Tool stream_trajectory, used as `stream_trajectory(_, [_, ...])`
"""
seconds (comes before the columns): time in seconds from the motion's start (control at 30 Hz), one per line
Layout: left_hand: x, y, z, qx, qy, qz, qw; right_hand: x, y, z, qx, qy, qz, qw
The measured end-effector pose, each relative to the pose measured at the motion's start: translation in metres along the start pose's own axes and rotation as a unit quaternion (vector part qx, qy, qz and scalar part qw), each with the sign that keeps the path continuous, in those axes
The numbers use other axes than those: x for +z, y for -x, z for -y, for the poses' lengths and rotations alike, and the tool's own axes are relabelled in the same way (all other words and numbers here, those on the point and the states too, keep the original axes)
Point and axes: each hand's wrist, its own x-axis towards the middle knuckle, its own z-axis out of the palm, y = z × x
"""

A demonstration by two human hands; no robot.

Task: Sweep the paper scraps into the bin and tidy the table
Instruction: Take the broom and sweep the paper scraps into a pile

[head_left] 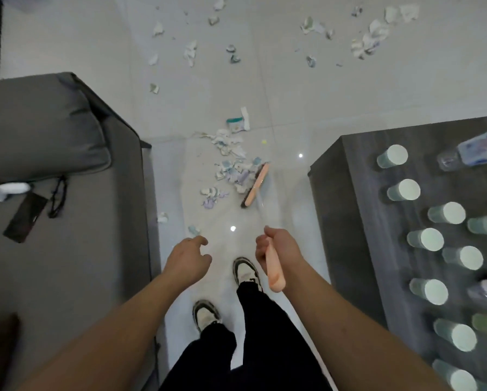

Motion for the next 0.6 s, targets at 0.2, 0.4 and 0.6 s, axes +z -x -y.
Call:
stream_trajectory(0.2, [0.015,0.026,0.007,-0.033,0.029,-0.043,0.998,0.001,0.012,-0.031,-0.047,0.049,-0.109,0.992])
stream_trajectory(0.4, [0.051,0.066,0.032,-0.044,0.014,-0.042,0.998,-0.054,0.002,-0.087,-0.041,0.026,-0.207,0.977])
stream_trajectory(0.6, [0.096,0.109,0.055,-0.017,0.011,-0.023,1.0,-0.138,0.02,-0.127,0.005,-0.02,-0.075,0.997])
